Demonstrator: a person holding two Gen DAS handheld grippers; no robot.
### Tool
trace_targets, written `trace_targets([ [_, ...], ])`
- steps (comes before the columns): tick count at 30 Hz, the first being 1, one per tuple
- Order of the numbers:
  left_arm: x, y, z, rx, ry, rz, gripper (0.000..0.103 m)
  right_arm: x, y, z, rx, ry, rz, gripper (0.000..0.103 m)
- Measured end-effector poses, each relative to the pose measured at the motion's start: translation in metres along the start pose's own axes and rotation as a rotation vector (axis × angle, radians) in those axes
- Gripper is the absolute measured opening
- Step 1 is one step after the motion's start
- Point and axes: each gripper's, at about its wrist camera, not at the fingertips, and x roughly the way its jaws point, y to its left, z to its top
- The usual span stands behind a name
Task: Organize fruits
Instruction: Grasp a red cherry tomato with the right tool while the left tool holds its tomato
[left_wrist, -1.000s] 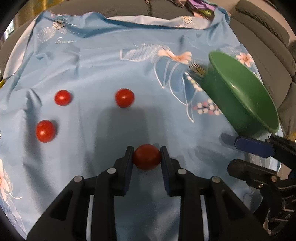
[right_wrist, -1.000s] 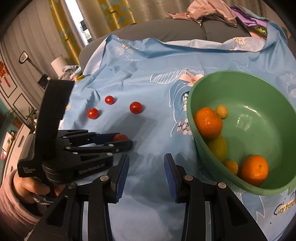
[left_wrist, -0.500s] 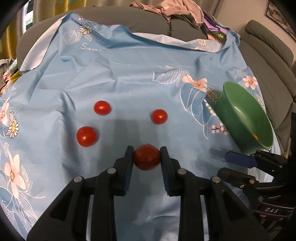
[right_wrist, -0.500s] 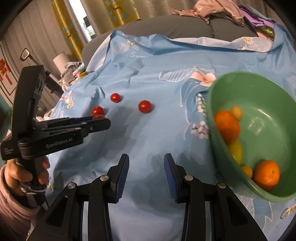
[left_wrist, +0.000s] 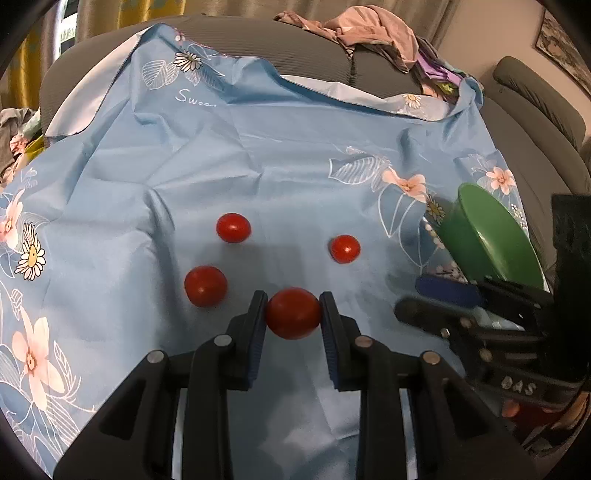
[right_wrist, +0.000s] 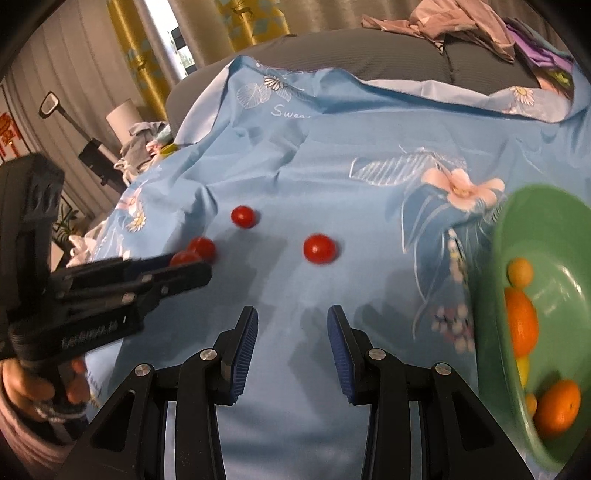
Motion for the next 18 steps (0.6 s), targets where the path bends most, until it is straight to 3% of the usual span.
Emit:
trace_targets([
  [18, 0.012, 0.016, 0.003, -0.019, 0.013, -0.025, 0.028, 0.072, -0.012, 0.041, 0.047, 0.087, -0.053, 0.040],
])
